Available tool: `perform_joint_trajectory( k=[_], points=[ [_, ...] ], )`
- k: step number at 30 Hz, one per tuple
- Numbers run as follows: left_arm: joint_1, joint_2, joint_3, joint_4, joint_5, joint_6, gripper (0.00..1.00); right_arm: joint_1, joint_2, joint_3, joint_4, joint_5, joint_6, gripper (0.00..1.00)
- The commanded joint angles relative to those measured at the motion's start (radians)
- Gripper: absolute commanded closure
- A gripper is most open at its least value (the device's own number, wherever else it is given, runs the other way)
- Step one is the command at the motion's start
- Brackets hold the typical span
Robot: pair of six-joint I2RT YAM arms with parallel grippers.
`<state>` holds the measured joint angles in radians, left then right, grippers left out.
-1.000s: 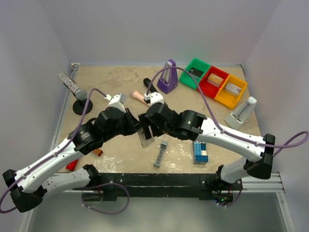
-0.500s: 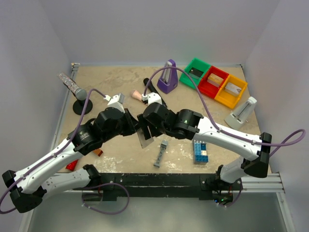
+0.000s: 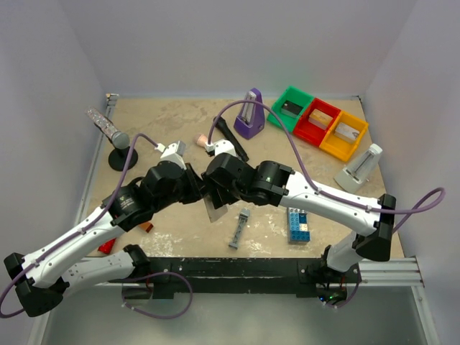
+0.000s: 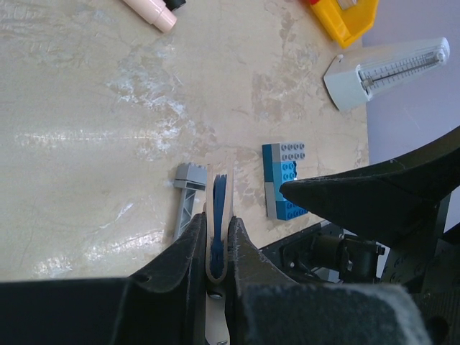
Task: Take the credit cards out of the card holder
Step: Open the card holder.
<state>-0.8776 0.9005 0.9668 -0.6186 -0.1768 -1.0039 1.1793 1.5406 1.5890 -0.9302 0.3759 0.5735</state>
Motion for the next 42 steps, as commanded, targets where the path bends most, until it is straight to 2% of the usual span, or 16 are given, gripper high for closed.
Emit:
perform_joint_trajectory(
  k=[1,17,26,42],
  points=[
    [-0.012,-0.038,0.026,0.161,0.088,-0.058,1.00,0.000,0.041,0.034,-0.022,0.044,0.006,0.32],
    [-0.012,-0.046,0.016,0.163,0.086,-0.058,1.00,-0.001,0.075,0.051,-0.056,0.063,0.000,0.44],
    [-0.015,-0.057,0.007,0.161,0.080,-0.059,1.00,-0.001,0.072,0.046,-0.059,0.072,-0.001,0.63],
    [-0.012,-0.068,0.001,0.158,0.079,-0.059,1.00,-0.001,0.070,0.042,-0.062,0.072,-0.004,0.89]
  ],
)
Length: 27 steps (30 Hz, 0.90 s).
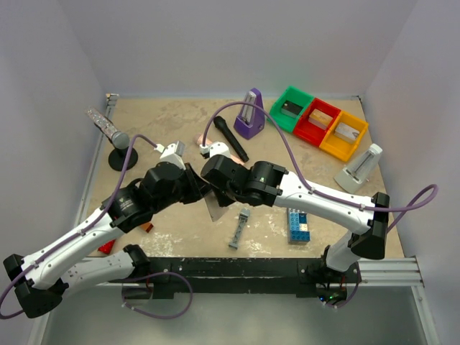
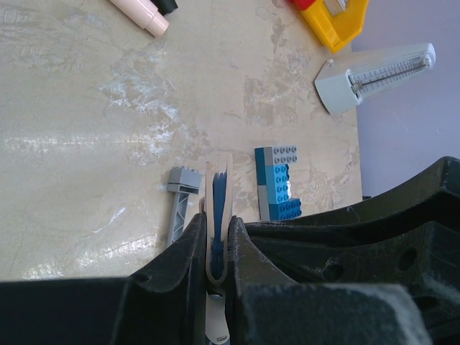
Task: Take the credit cards out of the card holder
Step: Open the card holder.
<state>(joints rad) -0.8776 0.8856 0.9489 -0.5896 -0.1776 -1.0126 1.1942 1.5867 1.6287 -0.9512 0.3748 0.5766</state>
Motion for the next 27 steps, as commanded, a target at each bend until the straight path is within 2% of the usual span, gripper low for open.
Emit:
perform_joint_trajectory(
  k=[1,7,27],
  points=[
    [-0.014,-0.051,0.021,0.129,0.079,-0.050,1.00,-0.016,0.025,0.003,-0.043,0.075,-0.007,0.90],
    [-0.012,-0.054,0.021,0.125,0.078,-0.049,1.00,-0.021,0.025,0.002,-0.047,0.075,-0.007,1.00],
    [-0.014,-0.062,0.022,0.099,0.046,-0.043,1.00,-0.035,-0.013,-0.039,-0.049,0.095,0.009,1.00]
  ],
)
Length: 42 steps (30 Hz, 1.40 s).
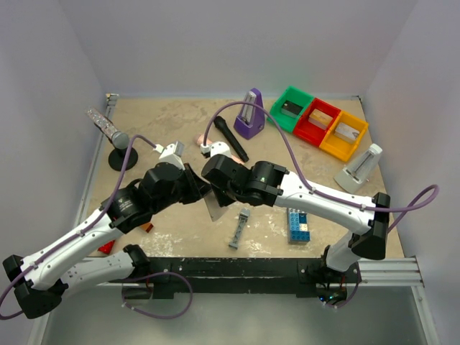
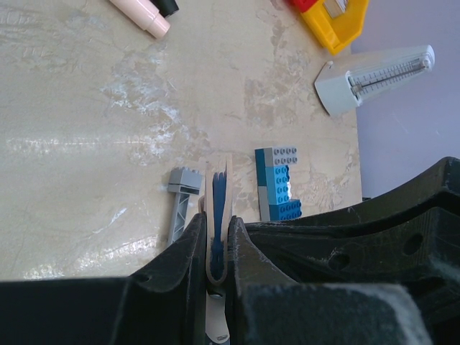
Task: Take the credit cards out of the card holder
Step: Open the card holder.
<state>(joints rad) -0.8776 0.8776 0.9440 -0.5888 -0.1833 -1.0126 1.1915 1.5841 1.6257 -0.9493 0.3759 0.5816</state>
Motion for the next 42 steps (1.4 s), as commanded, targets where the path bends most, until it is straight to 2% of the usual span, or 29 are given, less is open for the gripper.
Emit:
perform_joint_trajectory(
  k=[1,25,31,33,37,40,42],
  points=[
    [-0.014,-0.054,0.026,0.096,0.050,-0.044,1.00,-0.033,-0.012,-0.039,-0.049,0.093,0.006,1.00],
    [-0.012,-0.060,0.022,0.061,0.015,-0.047,1.00,-0.061,-0.058,-0.089,-0.046,0.106,0.021,1.00],
    [-0.012,-0.062,0.016,0.069,0.016,-0.037,1.00,-0.061,-0.120,-0.122,0.000,0.081,0.021,1.00],
    [-0.012,-0.065,0.012,0.070,0.013,-0.032,1.00,-0.061,-0.142,-0.124,0.001,0.081,0.017,0.93],
    [-0.011,-0.066,0.007,0.075,-0.002,0.006,1.00,-0.063,-0.203,-0.119,-0.022,0.092,0.000,0.73],
    [-0.006,-0.066,-0.005,0.113,0.016,0.089,1.00,-0.061,-0.274,-0.145,-0.016,0.100,-0.017,0.61],
    [0.002,-0.071,-0.034,0.185,0.076,0.188,1.00,-0.061,-0.356,-0.199,0.061,0.069,-0.060,0.52]
  ],
)
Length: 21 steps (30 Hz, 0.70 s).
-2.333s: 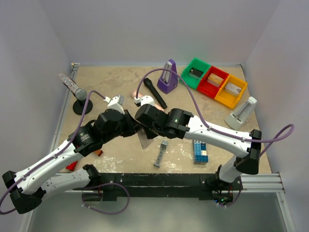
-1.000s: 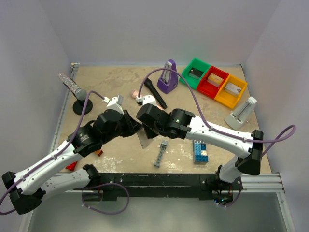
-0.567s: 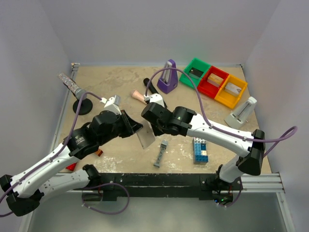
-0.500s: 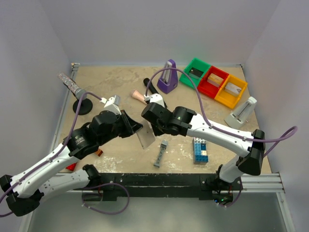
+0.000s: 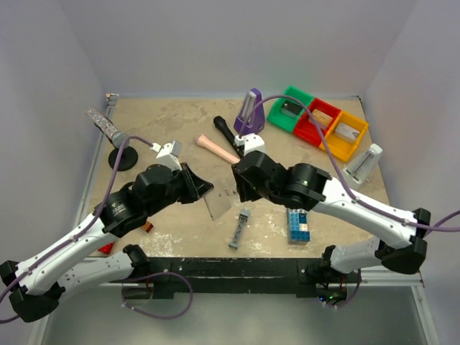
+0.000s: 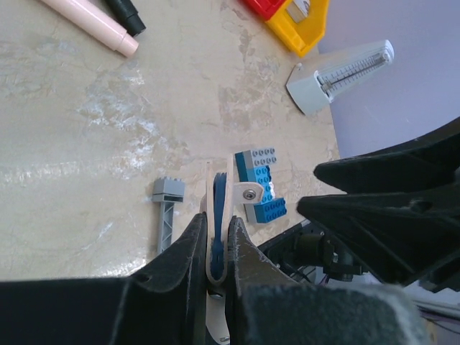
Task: Take the credit cards out of the card holder
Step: Open the card holder.
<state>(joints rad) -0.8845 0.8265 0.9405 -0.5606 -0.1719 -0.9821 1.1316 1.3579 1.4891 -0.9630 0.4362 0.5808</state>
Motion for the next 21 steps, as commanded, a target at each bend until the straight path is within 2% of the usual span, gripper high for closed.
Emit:
perform_joint_trajectory(
  k=[1,3,4,5,6,8,11,13,15,21],
  points=[
    [0.010,-0.030,-0.058,0.215,0.101,0.202,1.00,-0.001,-0.172,-0.108,0.140,-0.026,-0.090,0.48],
    [0.013,-0.078,-0.141,0.357,0.162,0.259,1.00,-0.003,-0.271,-0.211,0.281,-0.129,-0.153,0.36],
    [0.015,-0.111,-0.196,0.457,0.205,0.278,1.00,-0.004,-0.323,-0.266,0.353,-0.198,-0.174,0.34],
    [0.021,-0.148,-0.260,0.543,0.234,0.275,1.00,-0.006,-0.368,-0.301,0.392,-0.246,-0.177,0.34],
    [0.033,-0.177,-0.314,0.696,0.259,0.266,1.00,-0.007,-0.399,-0.328,0.406,-0.272,-0.161,0.33],
    [0.070,-0.228,-0.420,0.851,0.340,0.240,1.00,-0.012,-0.456,-0.351,0.403,-0.335,-0.154,0.31],
    [0.143,-0.251,-0.485,0.958,0.492,0.172,1.00,-0.012,-0.506,-0.403,0.458,-0.428,-0.141,0.29],
    [0.194,-0.236,-0.518,1.060,0.639,0.122,1.00,-0.013,-0.514,-0.418,0.468,-0.433,-0.133,0.29],
    [0.228,-0.208,-0.571,1.245,0.750,0.059,1.00,-0.012,-0.513,-0.431,0.471,-0.456,-0.128,0.30],
    [0.271,-0.054,-0.600,1.628,0.977,-0.114,1.00,-0.012,-0.522,-0.452,0.462,-0.413,-0.124,0.37]
  ],
)
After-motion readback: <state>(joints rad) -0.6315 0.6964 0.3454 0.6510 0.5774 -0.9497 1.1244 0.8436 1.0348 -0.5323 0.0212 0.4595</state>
